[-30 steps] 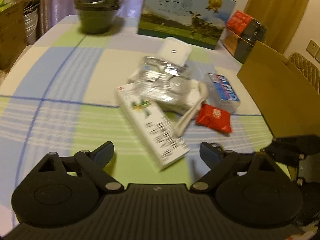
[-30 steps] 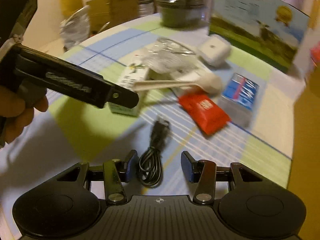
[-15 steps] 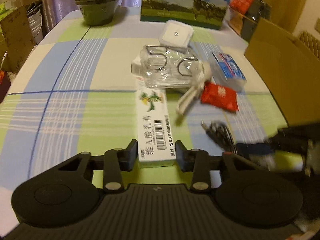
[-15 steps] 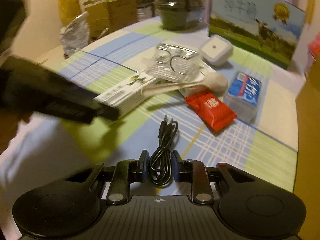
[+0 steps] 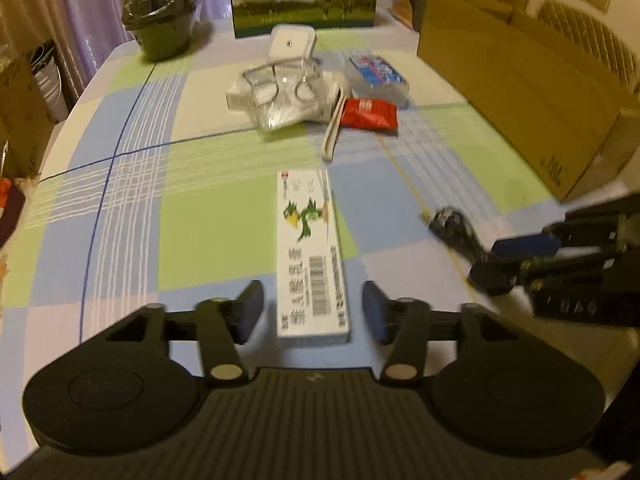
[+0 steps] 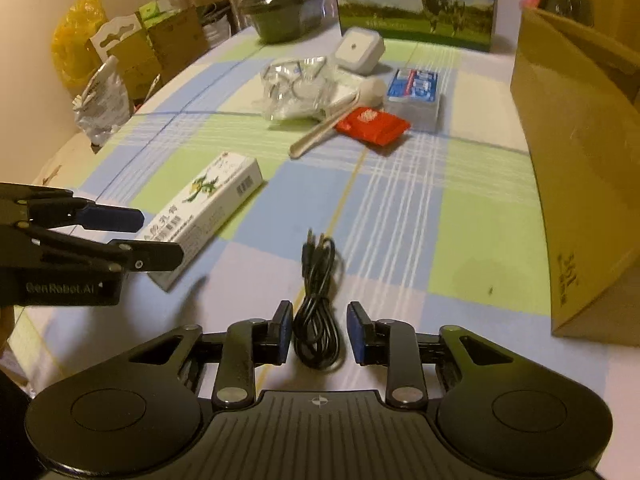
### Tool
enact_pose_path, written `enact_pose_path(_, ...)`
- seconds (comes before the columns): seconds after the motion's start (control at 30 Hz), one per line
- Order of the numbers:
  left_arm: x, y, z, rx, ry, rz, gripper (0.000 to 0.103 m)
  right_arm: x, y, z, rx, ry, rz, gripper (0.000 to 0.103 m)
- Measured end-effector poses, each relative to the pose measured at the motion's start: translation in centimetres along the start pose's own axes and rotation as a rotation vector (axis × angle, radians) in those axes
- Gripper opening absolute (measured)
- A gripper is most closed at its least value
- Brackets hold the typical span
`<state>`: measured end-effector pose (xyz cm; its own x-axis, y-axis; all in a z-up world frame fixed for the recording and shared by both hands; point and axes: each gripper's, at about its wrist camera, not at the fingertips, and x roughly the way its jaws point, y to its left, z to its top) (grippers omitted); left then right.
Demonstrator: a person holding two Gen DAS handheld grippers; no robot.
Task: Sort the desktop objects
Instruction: 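Grasp the white ointment box with the left tool while the right tool lifts the cable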
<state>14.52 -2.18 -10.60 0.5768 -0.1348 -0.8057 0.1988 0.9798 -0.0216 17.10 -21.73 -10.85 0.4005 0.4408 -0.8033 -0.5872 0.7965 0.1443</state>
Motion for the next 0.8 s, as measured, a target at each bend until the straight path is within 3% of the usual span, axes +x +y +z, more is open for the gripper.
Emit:
enact_pose_path(0.3,1.9,0.6,0.9,-0.04,-0.004,-0.022,0.053,1.5,1.1,0.4,-0.087,-0.012,-0.038,0.027)
enact_pose_path(0.37,2.2,0.4,1.3,-0.032,-0.007,-0.021,0.053,1.6,1.3,0.2,-0.116,-0.01,-0.056,0.023)
enact_pose_path(0.4,2.5,0.4,1.5,-0.027,-0.006,-0.023,0.053,1.7,1.4,0.2,-0.122,-0.011,-0.066,0.015)
enact_pose_path(0.43,2.7,0.3,1.7,-0.025,-0.004,-0.022,0.053,1.7,1.3,0.2,-0.122,-0.012,-0.07,0.015)
enact_pose_path(0.6,3.9,0.1,2.3,-0.014,0.02,-0.01,0.048,1.6,0.9,0.1,-0.105,-0.017,-0.063,0.015)
enact_pose_path(0.7,4.2,0.0,2.1,-0.002,0.038,0.011,0.034,1.5,0.8,0.2,-0.093,-0.028,-0.071,0.015)
enact_pose_path(0.8,4.0,0.1,1.9,-0.001,0.032,0.012,0.033,1.5,1.0,0.2,-0.098,-0.032,-0.073,0.016)
